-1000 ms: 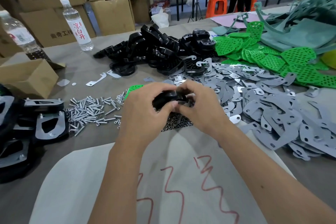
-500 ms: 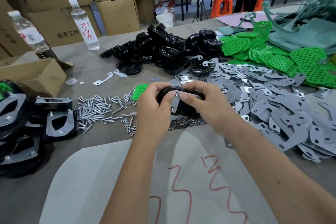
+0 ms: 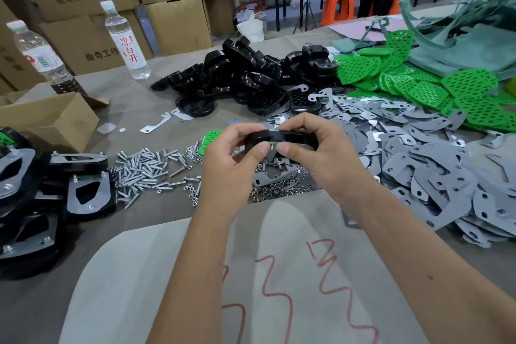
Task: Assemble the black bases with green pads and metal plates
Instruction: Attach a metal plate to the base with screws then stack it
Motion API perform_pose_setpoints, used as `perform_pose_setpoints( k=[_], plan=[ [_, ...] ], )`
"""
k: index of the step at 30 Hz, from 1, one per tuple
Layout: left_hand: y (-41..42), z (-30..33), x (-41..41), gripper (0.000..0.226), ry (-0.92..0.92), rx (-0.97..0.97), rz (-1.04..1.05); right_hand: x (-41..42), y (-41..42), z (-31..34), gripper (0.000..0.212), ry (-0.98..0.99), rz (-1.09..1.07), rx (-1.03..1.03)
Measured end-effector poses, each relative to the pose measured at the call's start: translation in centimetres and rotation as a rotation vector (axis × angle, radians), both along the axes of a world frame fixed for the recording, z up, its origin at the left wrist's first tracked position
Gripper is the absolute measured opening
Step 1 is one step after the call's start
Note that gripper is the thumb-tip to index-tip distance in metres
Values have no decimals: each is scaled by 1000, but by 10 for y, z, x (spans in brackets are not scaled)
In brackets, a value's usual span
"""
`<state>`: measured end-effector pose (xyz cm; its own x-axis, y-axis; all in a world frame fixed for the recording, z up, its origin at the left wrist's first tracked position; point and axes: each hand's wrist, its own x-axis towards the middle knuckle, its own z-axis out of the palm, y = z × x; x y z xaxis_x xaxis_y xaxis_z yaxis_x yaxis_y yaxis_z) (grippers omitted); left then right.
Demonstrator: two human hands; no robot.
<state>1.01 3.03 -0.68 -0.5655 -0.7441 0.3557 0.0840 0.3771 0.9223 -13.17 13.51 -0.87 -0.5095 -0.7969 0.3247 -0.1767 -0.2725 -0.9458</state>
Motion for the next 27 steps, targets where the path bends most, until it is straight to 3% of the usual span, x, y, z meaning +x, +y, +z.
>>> perform_pose_setpoints(
  k=[1, 3, 6, 9, 12, 16, 19, 22, 25, 27],
  plan=[
    [-3, 0, 2, 20, 3, 37, 12, 0, 1, 1, 25, 99, -45, -3],
    [-4, 3, 5, 13, 20, 295, 51, 0, 2, 0, 27, 332, -149, -6],
    [1, 6, 5, 33, 5, 621, 23, 9, 0, -1, 26, 522, -190, -51],
    [3, 8, 4, 35, 8, 678, 25, 15, -2, -1, 25, 678, -197, -49],
    [-1, 8, 6, 11, 11, 629, 68, 16, -2, 0, 28, 724, -154, -5],
    [-2, 6, 8, 26, -20, 310, 57, 17, -1, 2, 51, 603, -159, 160],
    [-1, 8, 7, 33, 11, 127, -28, 14, 0, 4, 38, 431, -106, 196],
    [1, 6, 3, 26, 48, 117, 47, 12, 0, 5, 25, 202, -100, 196],
    [5, 2, 0, 30, 32, 194, 93, 13, -1, 2, 27, -66, -149, 168],
    [9, 1, -4, 31, 22, 221, 68, 14, -1, 1, 27, -145, -151, 143]
  ],
)
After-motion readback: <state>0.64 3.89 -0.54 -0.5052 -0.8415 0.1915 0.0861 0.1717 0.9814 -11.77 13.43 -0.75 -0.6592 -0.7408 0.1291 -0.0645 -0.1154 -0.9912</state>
